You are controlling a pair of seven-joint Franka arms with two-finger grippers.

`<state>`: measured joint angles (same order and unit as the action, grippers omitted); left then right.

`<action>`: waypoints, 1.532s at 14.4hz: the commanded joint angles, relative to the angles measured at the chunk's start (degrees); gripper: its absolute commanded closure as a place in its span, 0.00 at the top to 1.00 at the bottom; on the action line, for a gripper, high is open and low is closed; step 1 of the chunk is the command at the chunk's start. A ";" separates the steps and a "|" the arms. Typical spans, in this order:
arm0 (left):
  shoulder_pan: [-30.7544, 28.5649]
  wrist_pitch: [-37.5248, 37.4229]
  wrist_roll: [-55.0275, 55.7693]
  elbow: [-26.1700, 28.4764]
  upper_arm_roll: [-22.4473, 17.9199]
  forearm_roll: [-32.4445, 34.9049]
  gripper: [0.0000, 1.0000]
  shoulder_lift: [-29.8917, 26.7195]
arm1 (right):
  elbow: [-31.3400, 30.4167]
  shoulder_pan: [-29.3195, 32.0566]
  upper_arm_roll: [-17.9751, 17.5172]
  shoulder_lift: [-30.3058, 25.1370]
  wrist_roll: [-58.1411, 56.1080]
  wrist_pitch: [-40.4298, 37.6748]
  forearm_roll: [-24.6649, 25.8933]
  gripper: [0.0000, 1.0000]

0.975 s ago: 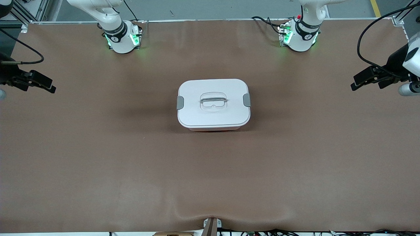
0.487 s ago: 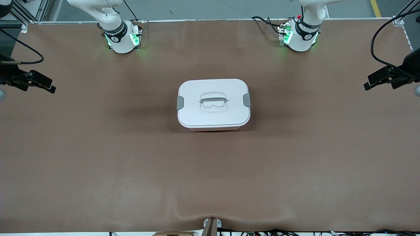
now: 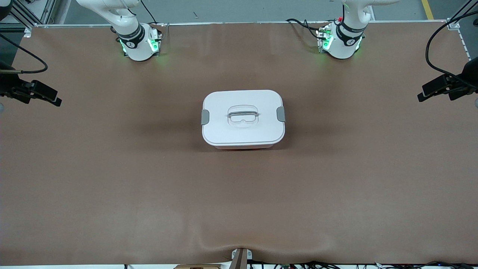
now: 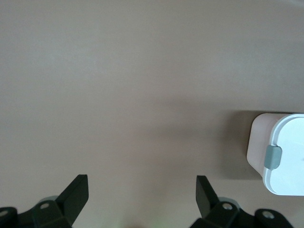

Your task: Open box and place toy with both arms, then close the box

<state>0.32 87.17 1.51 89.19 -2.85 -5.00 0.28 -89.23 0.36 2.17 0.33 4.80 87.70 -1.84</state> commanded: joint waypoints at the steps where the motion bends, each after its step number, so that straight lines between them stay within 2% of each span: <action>1: 0.99 -1.21 -0.89 1.25 -0.84 1.91 1.00 -1.60 | -0.42 1.13 -0.68 -0.59 0.21 -0.25 -0.71 1.00; 5: 2.39 -1.30 0.34 0.90 -1.01 2.89 1.00 -1.43 | -0.42 1.22 -0.68 -0.59 0.21 -0.25 -0.71 1.00; 12: 1.61 -1.56 -2.47 0.37 -0.58 3.42 1.00 -0.28 | -0.51 1.22 -0.68 -0.59 0.21 -0.25 -0.79 1.00; 22: 2.05 -1.56 -0.45 0.37 0.74 2.45 1.00 -0.81 | -0.51 1.83 -0.68 -0.59 0.21 -0.33 -0.88 1.00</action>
<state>1.89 86.22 0.29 89.44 -2.42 -2.84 0.29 -89.29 0.89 2.17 0.33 4.80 87.68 -1.88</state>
